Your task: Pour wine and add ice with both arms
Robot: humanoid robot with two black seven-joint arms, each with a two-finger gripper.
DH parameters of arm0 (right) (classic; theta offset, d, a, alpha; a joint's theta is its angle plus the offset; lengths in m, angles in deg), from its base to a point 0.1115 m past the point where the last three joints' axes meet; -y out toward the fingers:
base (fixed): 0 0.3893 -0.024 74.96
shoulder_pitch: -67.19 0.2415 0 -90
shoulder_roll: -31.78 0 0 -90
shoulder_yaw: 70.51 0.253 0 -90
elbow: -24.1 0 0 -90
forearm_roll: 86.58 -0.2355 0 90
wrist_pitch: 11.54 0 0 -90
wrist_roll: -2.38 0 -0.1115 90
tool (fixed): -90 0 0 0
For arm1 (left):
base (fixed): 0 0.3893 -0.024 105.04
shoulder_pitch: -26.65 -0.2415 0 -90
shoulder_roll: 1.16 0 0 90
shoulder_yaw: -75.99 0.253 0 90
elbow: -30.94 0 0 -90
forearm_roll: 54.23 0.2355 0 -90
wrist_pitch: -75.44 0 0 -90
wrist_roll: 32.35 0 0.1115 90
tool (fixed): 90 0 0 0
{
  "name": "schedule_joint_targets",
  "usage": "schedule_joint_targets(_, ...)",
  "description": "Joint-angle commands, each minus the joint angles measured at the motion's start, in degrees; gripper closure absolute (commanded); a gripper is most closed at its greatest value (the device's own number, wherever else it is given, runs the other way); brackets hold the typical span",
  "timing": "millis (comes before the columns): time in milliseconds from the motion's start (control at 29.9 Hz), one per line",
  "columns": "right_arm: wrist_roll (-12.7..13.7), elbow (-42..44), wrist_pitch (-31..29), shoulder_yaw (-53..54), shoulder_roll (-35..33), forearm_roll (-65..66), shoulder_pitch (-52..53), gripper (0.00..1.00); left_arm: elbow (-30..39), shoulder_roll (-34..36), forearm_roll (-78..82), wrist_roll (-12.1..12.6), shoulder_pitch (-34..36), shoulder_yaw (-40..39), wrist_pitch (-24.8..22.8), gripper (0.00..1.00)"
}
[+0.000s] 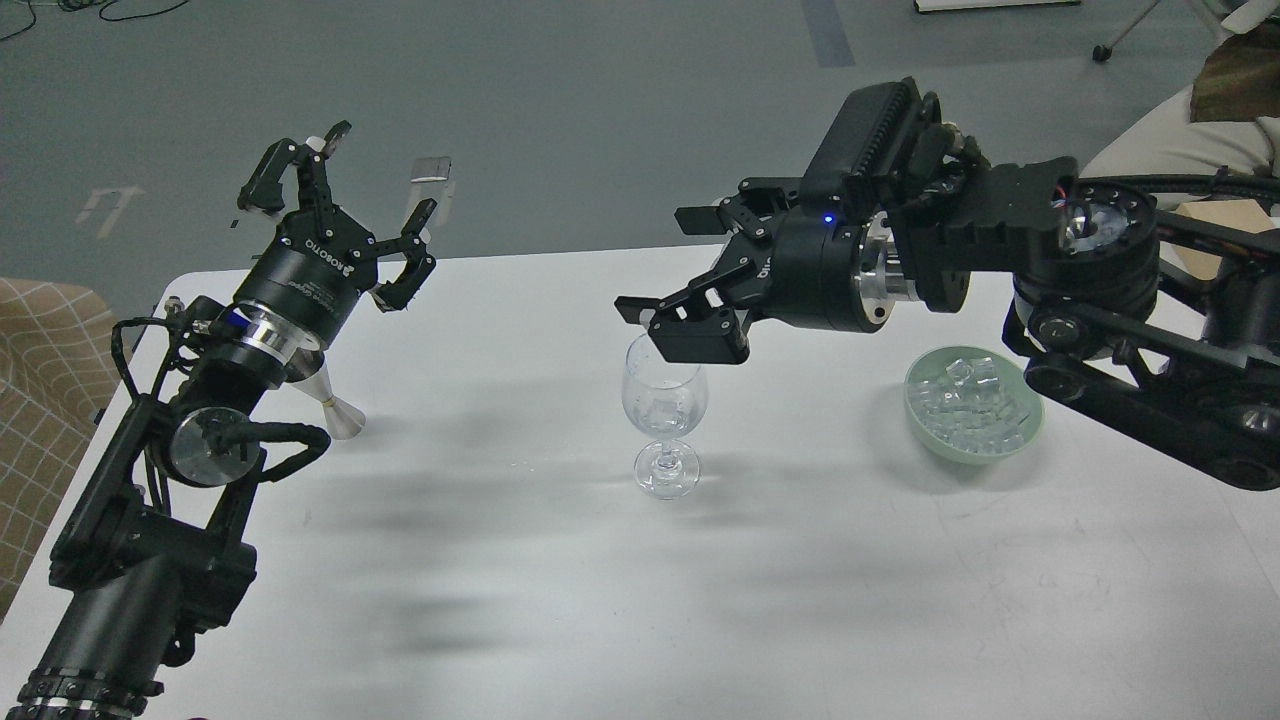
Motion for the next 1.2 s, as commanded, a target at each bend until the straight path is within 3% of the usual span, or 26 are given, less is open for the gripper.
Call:
schedule_joint_targets(0,-0.25,0.0,0.0,3.88,-0.1,-0.21,-2.2,0.01,0.02,-0.02,0.0,0.01,0.07,0.2,-0.04,0.02)
schedule_joint_targets(435,-0.34,4.56,0.0,22.26,0.16,-16.46,-12.66,0.01,0.02,-0.19,0.0,0.1,0.07,0.9,-0.04,0.02)
schedule_joint_targets(769,-0.25,20.28,0.0,31.31,2.53,-45.36,-13.28,0.01,0.02,-0.1,0.0,0.36,0.24,0.9,-0.48,0.02)
schedule_joint_targets(1170,0.27,31.46,0.0,35.1,8.86,-65.94,-14.33,0.01,0.02,-0.11,-0.08,0.19,-0.11,0.82,-2.76,0.02)
